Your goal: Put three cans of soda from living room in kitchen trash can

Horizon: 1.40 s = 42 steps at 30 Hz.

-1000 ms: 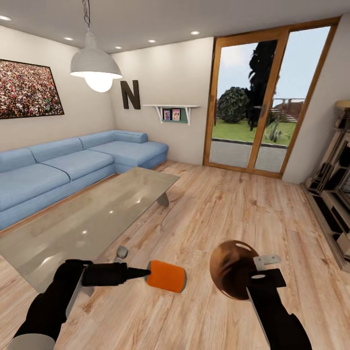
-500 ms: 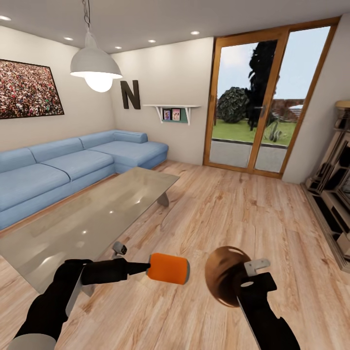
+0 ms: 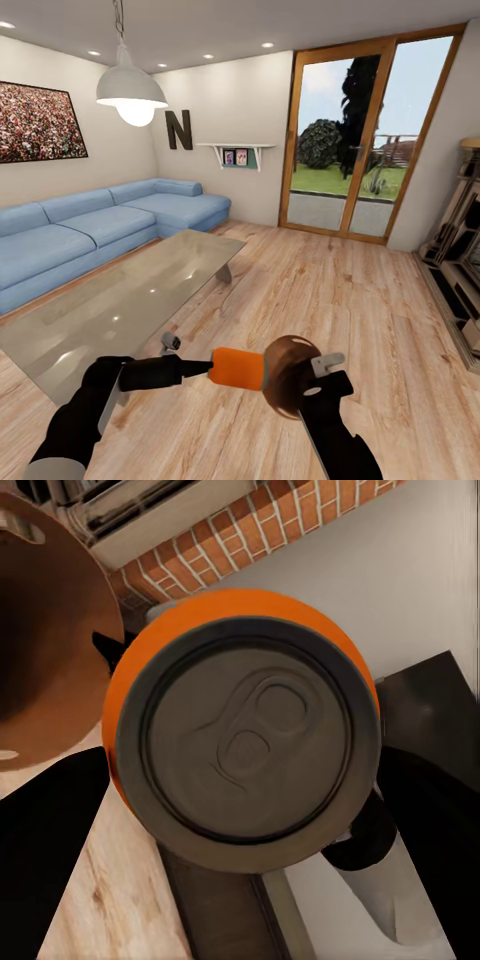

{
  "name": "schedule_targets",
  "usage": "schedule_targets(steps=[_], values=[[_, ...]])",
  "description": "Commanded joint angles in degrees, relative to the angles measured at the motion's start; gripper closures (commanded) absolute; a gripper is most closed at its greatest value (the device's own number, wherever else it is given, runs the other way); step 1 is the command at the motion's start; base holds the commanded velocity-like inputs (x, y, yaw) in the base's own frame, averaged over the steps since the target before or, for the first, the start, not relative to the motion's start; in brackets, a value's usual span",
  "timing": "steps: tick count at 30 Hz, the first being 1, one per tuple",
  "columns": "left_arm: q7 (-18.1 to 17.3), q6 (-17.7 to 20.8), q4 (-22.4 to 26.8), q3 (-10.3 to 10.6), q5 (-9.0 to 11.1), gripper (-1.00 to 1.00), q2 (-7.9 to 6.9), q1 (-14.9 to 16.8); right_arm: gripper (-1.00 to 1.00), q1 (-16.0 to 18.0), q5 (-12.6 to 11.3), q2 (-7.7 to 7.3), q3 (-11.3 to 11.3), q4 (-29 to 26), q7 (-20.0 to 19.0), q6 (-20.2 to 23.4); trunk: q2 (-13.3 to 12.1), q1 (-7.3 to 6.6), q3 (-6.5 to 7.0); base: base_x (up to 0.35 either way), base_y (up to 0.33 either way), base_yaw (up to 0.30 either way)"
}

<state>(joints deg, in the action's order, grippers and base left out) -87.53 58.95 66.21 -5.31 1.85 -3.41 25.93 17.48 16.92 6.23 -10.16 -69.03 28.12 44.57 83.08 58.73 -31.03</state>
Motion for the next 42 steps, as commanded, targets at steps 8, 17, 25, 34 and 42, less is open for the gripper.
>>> schedule_targets(steps=[8, 17, 25, 34, 42], values=[[0.1, -0.1, 0.0, 0.1, -0.1, 1.00, 0.94, 0.0, 1.00, 0.0, 2.0, 0.96, -0.6, -0.1, 0.9, 0.7, 0.0, 0.00, 0.00, 0.000, 0.000, 0.000], [0.6, -0.4, -0.2, 0.2, -0.5, 1.00, 1.02, 0.0, 1.00, 0.0, 2.0, 2.33, -0.8, -0.1, 2.1, 0.8, 0.0, 0.00, 0.00, 0.000, 0.000, 0.000], [0.8, -0.5, -0.1, 0.3, -0.8, 1.00, 0.96, 0.0, 1.00, 0.0, 2.1, 2.56, -0.8, -0.1, 2.7, 0.9, 0.0, 0.00, 0.00, 0.000, 0.000, 0.000], [1.0, -0.5, 0.3, 0.3, -1.0, 1.00, 0.88, 0.0, 1.00, 0.0, 2.1, 2.78, -0.7, -0.1, 3.8, 0.9, 0.0, 0.00, 0.00, 0.000, 0.000, 0.000], [4.7, -0.6, 0.3, 0.2, -0.9, 1.00, 0.93, 0.0, 1.00, 0.0, 2.1, 3.74, -0.7, -0.1, 4.0, 1.1, 0.0, 0.00, 0.00, 0.000, 0.000, 0.000]])
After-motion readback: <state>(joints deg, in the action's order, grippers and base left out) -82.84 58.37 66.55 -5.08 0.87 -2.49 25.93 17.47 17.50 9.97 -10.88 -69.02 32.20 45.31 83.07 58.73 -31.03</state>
